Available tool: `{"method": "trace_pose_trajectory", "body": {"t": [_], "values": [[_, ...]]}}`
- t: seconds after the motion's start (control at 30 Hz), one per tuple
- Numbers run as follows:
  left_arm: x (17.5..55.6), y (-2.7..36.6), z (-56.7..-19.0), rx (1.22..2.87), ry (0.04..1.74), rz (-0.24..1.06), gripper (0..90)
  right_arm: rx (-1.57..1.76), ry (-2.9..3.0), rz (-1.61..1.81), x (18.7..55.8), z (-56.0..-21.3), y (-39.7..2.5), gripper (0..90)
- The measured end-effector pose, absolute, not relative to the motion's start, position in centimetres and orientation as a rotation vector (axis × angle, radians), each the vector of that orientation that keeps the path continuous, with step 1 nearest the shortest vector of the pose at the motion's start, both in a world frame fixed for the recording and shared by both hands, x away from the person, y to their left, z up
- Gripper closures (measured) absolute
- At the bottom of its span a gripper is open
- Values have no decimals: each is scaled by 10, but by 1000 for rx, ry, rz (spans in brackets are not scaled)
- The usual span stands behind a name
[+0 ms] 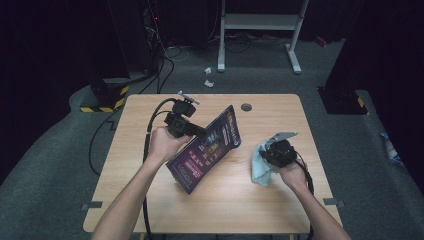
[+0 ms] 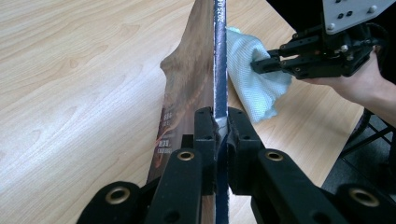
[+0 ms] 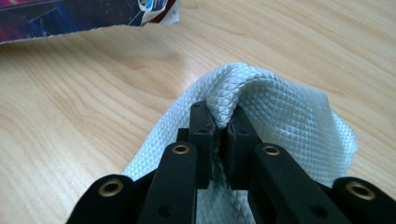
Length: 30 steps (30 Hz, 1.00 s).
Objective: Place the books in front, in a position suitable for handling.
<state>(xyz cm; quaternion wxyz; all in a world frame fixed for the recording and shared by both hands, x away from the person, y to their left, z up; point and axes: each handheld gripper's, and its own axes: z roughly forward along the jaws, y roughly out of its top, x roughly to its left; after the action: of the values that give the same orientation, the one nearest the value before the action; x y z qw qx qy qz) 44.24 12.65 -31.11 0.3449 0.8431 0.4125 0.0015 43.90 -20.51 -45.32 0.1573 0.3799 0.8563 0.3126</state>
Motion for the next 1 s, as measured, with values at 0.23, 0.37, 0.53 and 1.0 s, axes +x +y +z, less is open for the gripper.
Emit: {"method": "trace_pose_trajectory", "body": {"t": [0.23,0.37,0.53,1.0], "values": [[442,126,-311,2202,1059,24,838,1065,2484,898,433,-452,-210,819],[443,127,-313,2208,1052,30,838,1048,2510,908,430,-452,-209,798],[443,125,-313,2218,1045,32,838,1017,2540,910,426,-453,-208,767],[443,122,-314,2239,1024,25,838,1004,2533,968,423,-446,-214,651]]}}
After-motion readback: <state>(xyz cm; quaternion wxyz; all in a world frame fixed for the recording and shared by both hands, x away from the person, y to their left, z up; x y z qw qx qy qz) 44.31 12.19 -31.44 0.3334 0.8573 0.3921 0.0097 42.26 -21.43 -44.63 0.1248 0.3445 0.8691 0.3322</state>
